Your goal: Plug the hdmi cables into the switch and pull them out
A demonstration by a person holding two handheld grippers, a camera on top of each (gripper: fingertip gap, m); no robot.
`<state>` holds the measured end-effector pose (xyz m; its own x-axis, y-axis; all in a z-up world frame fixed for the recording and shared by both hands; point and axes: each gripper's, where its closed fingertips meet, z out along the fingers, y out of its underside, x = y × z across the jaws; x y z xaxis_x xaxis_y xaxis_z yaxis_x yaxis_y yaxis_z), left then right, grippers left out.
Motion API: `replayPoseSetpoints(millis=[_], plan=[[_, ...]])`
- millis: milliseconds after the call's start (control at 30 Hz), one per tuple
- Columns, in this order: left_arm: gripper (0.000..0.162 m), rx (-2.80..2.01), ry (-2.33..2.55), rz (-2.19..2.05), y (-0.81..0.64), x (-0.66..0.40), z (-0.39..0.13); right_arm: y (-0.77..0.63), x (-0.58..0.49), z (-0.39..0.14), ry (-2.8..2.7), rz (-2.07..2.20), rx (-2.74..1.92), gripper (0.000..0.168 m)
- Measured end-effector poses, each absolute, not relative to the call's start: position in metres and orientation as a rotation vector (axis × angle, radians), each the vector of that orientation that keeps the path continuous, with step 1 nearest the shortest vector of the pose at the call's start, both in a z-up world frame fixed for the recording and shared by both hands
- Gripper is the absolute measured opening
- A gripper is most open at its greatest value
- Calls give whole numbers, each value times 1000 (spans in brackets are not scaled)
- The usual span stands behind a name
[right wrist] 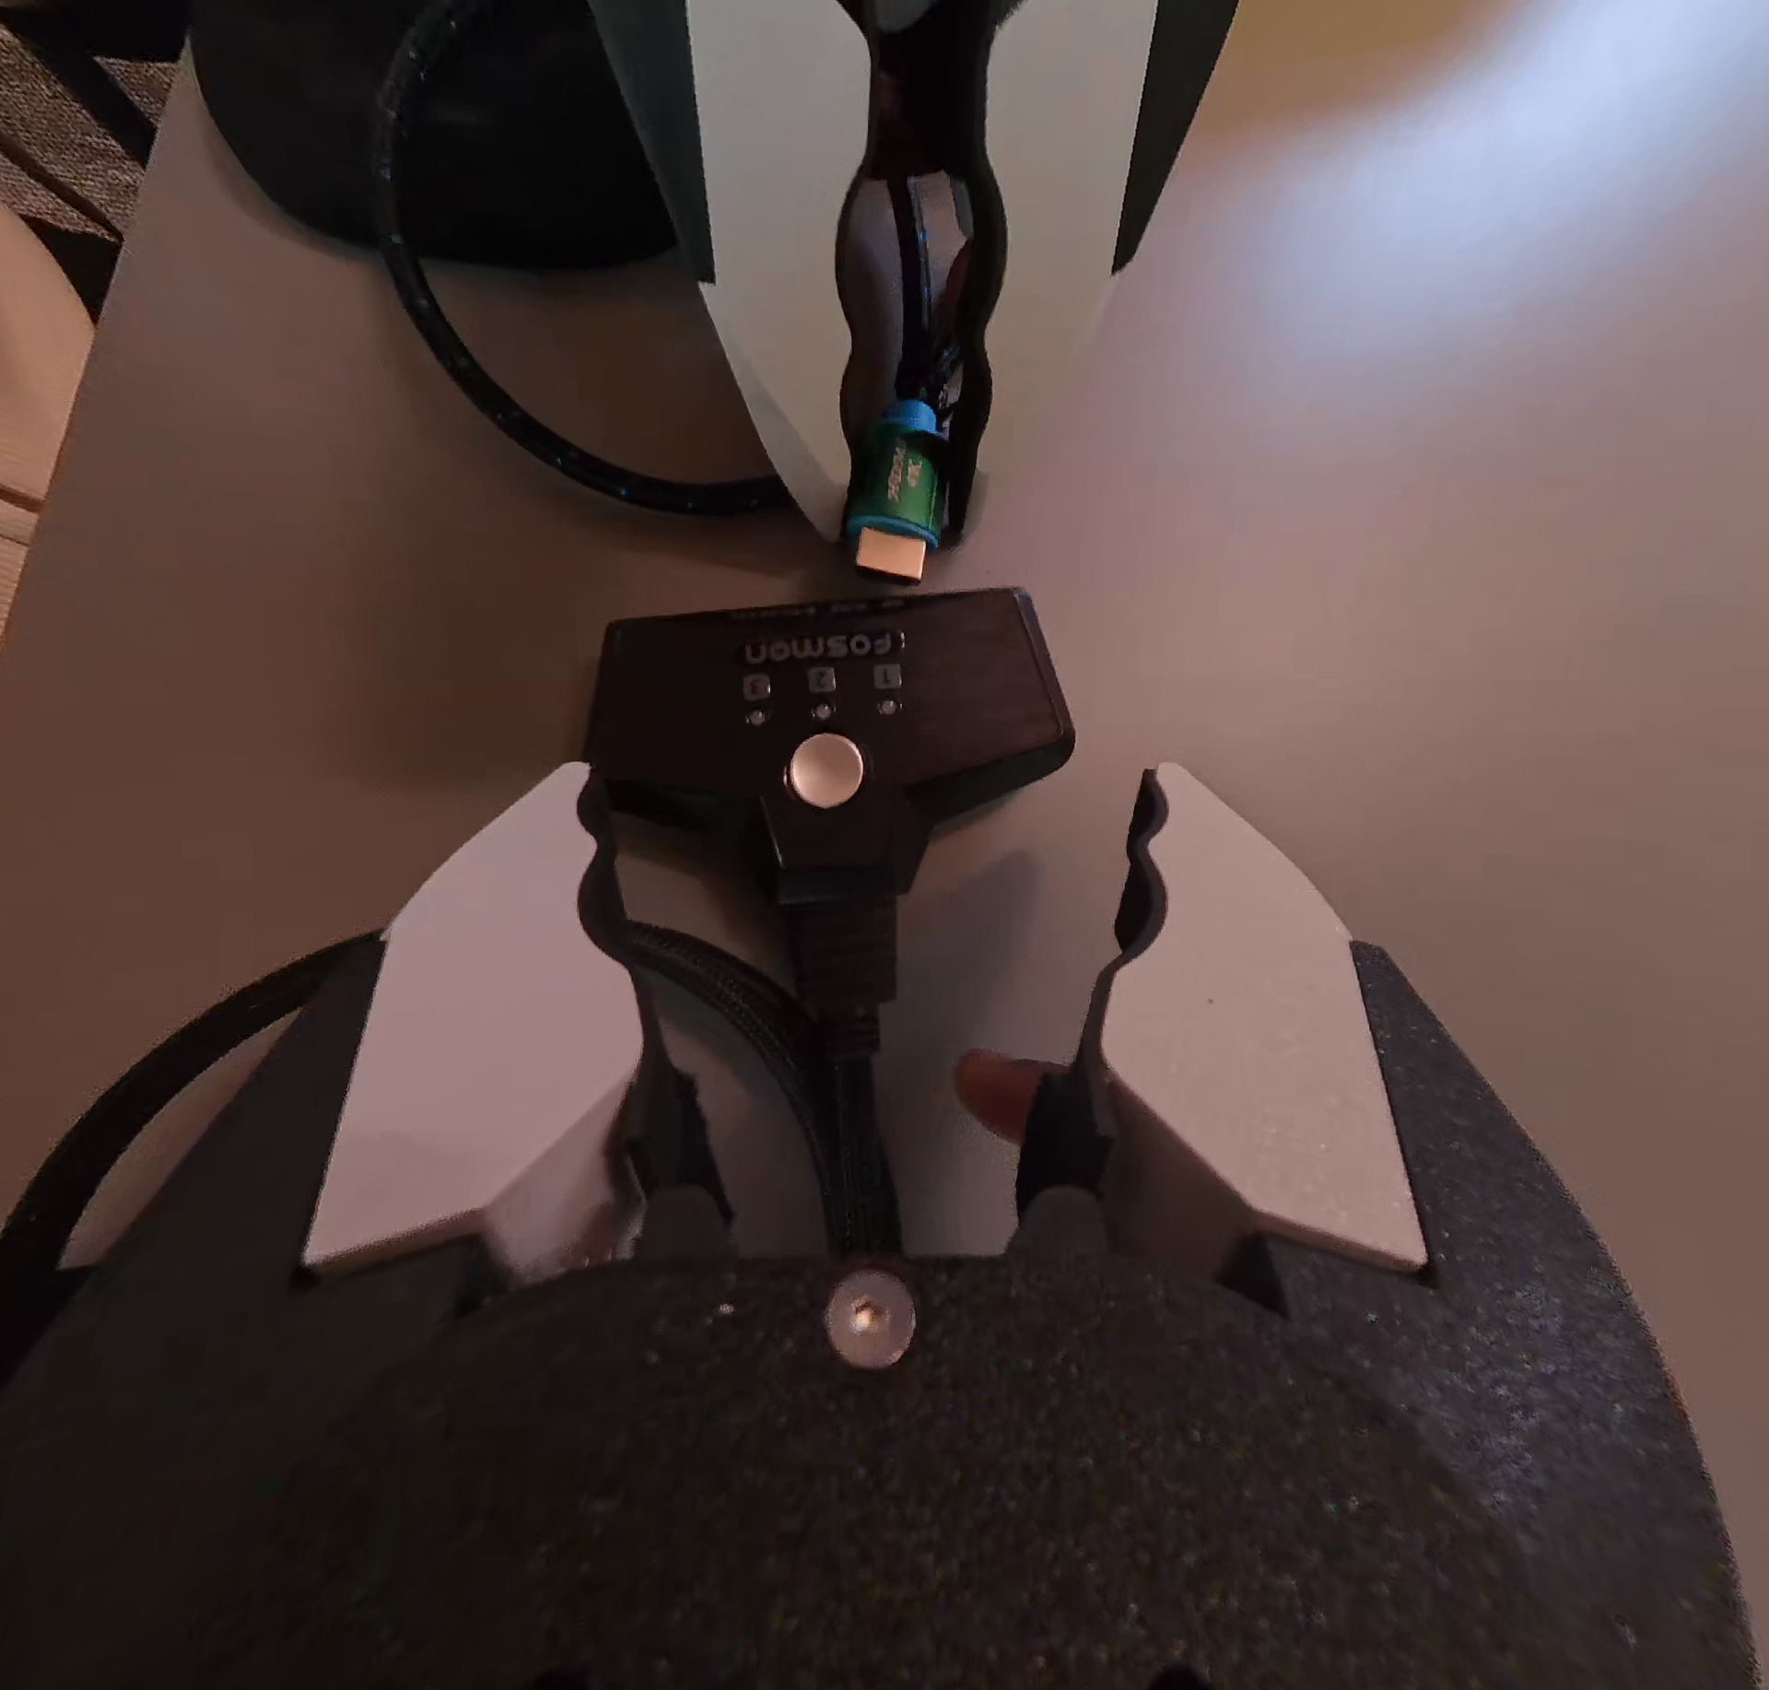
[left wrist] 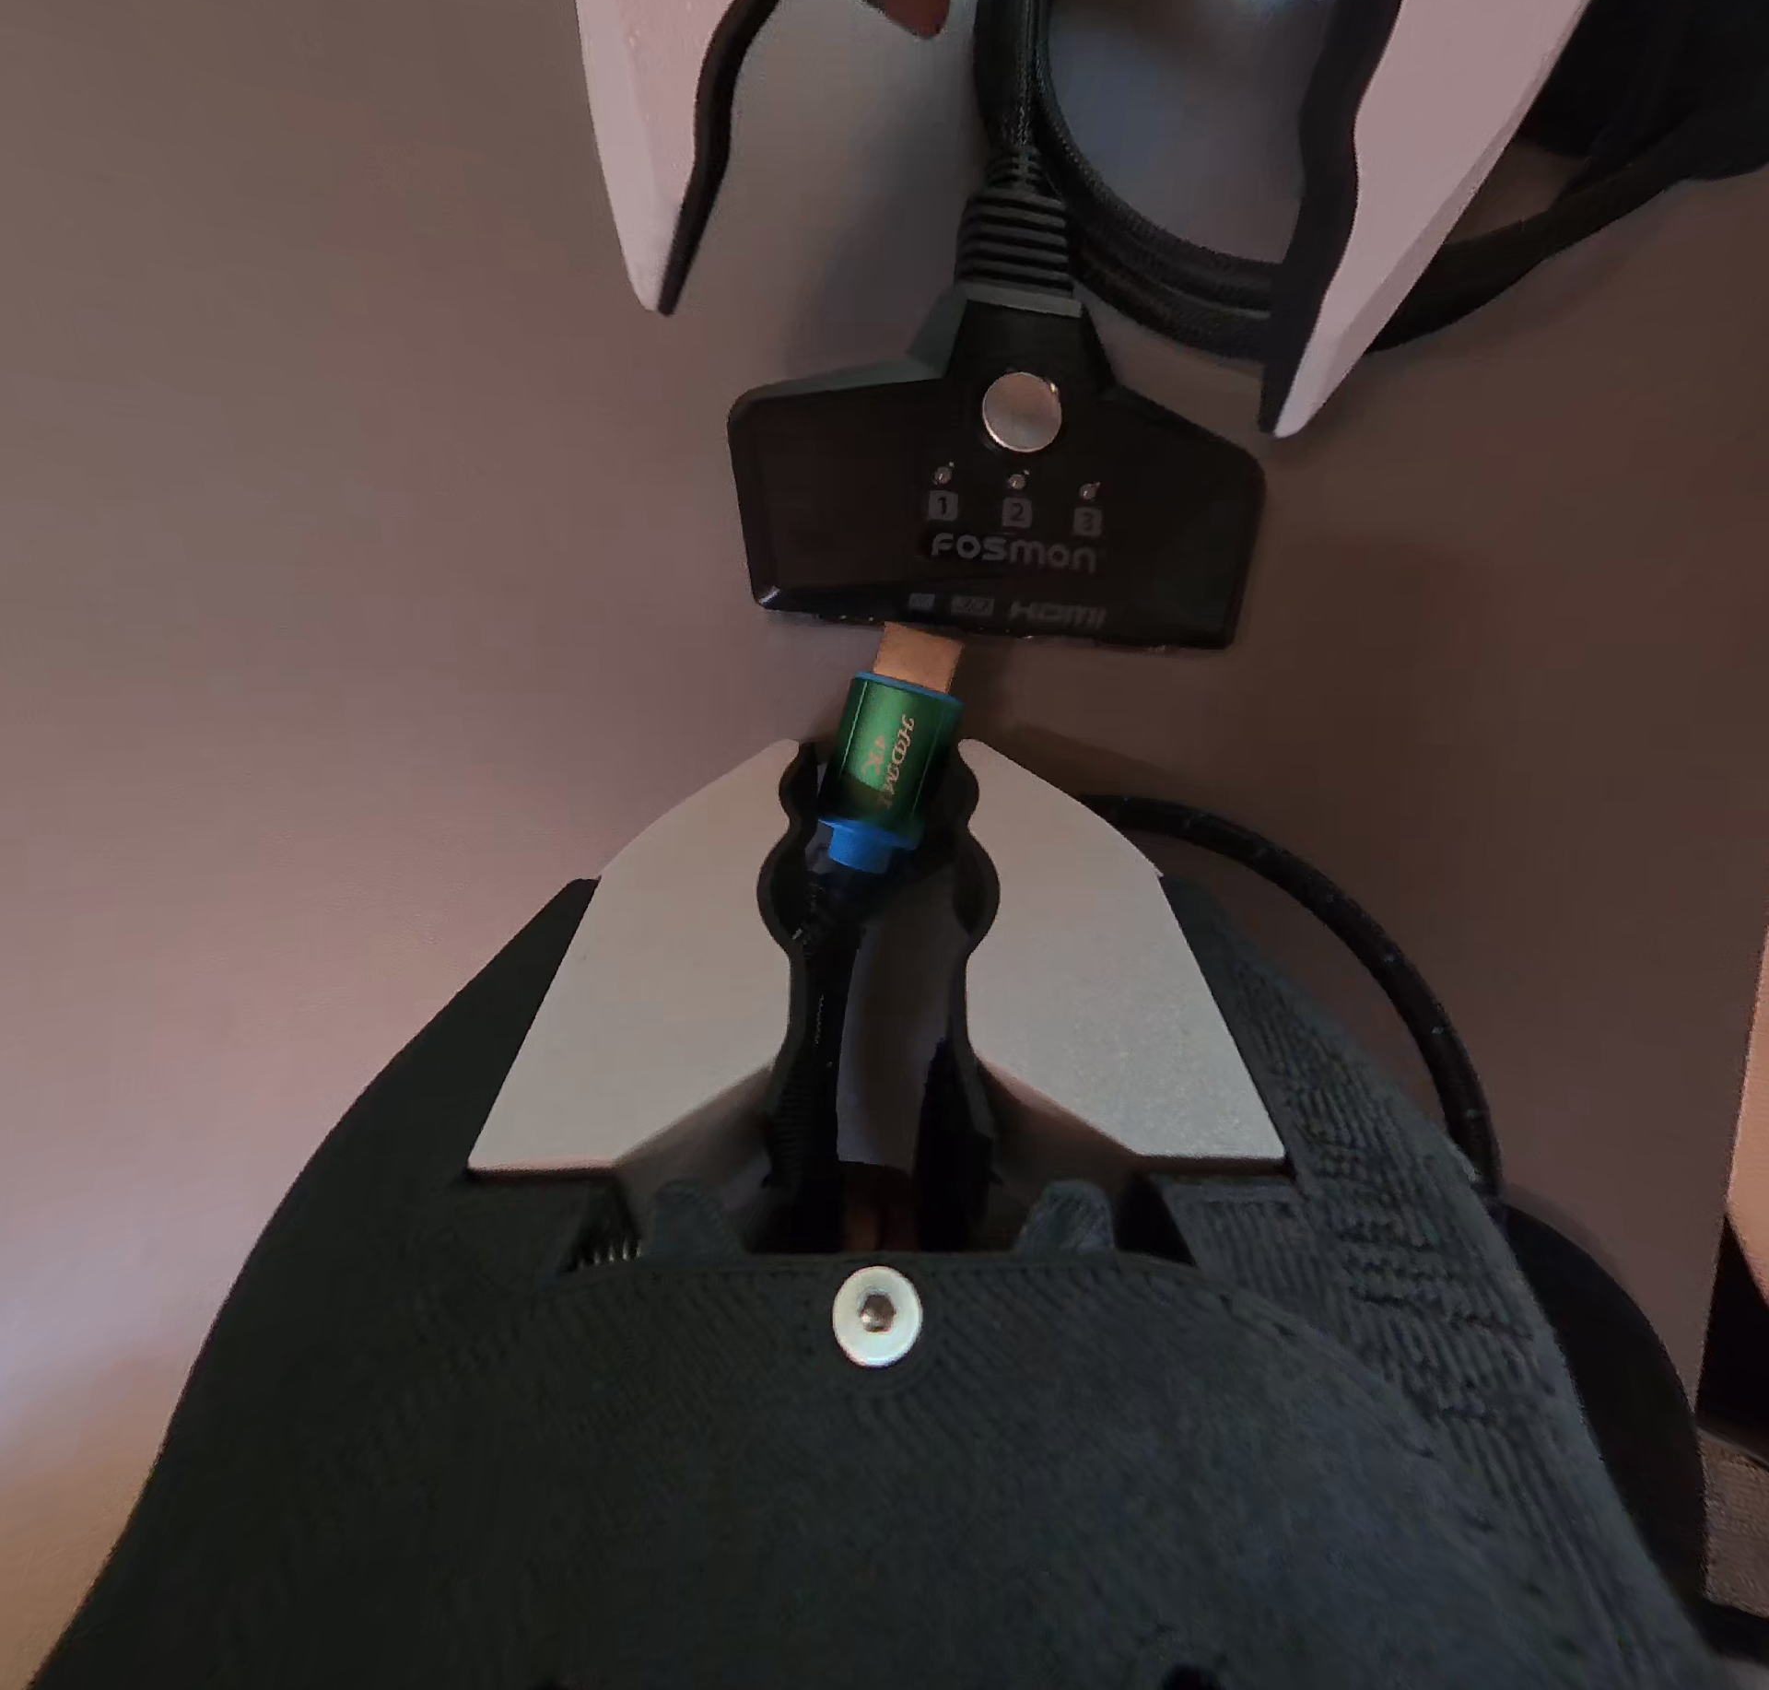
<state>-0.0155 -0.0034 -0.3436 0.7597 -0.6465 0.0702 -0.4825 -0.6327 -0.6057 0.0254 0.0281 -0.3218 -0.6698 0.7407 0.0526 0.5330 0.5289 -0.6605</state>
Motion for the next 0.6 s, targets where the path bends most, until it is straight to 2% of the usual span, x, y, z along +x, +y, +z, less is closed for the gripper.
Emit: replayPoseSetpoints(millis=[33,133,200,333,433,600], plan=[[25,-2385,831,-362,-3,-17,-343,26,21,-318,-2416,902,-1030,97],[25,-2374,811,-206,2,-28,-341,22,3,-298,-2251,966,-993,41],[25,-2328,813,-158,3,-28,-335,17,-5,-293,-2222,999,-1013,34],[25,-2256,814,-142,5,-24,-327,6,-17,-301,-2274,1038,-1068,35],[25,-2254,837,-148,2,-23,-330,1,-21,-311,-2341,994,-1012,21],[23,-2194,903,-174,-2,-19,-331,2,-16,-320,-2380,957,-904,14]])
